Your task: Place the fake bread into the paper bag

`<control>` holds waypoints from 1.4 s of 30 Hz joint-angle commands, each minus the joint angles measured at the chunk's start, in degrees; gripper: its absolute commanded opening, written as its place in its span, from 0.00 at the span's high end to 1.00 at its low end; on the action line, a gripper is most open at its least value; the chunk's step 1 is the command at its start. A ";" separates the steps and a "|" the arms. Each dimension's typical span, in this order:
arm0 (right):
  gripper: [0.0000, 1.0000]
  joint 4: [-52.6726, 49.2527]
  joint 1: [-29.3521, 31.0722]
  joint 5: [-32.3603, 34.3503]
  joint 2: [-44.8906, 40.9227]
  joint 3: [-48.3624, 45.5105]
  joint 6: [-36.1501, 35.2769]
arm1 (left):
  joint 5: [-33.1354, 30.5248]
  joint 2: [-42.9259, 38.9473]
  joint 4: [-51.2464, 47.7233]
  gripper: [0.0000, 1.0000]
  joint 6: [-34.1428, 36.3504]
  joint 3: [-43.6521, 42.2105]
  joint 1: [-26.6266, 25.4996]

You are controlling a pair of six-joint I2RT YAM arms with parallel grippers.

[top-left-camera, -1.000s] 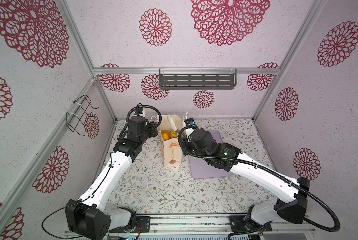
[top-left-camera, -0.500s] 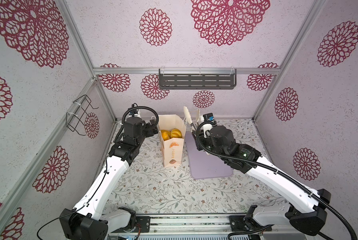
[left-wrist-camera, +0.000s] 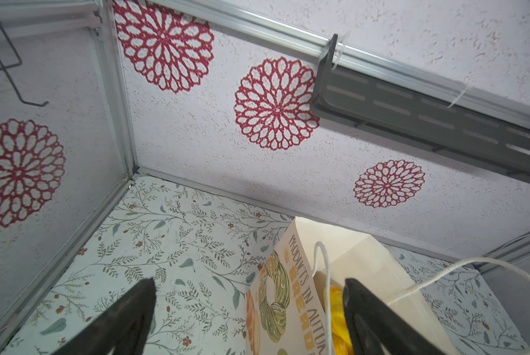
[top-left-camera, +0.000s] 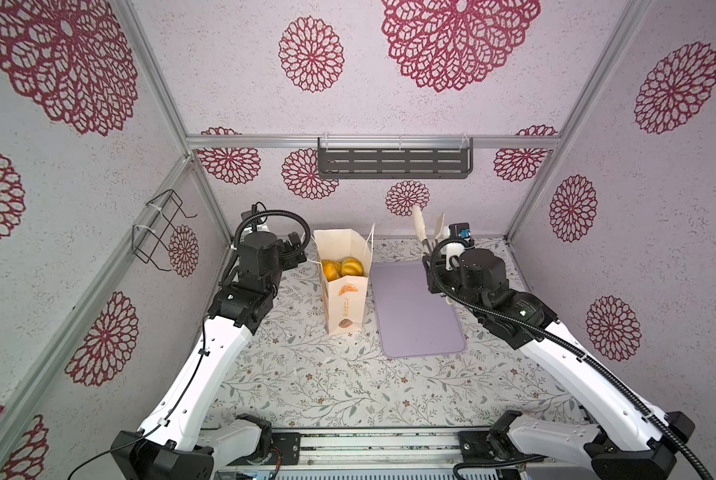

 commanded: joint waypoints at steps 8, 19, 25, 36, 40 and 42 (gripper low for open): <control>0.59 0.63 -11.15 -0.95 -0.42 -4.05 -5.93 | -1.01 -4.34 -4.09 0.03 -4.25 -3.78 5.77; 0.57 6.63 -24.47 -3.37 1.88 -13.77 -7.88 | -6.61 -8.04 -5.20 0.03 -5.61 -12.18 7.55; 0.57 14.52 -29.58 -5.32 3.25 -20.82 -9.50 | -7.19 -11.07 -1.23 0.03 -7.10 -18.90 8.38; 0.56 23.88 -35.30 -6.17 6.94 -27.86 -12.74 | -5.45 -12.13 3.26 0.03 -8.11 -25.54 9.74; 0.55 24.29 -37.29 -8.07 9.26 -28.42 -14.22 | -5.08 -11.76 3.86 0.03 -8.60 -26.13 10.05; 0.55 24.99 -37.78 -7.42 9.99 -29.29 -14.84 | -4.78 -11.45 4.34 0.03 -8.82 -26.40 10.31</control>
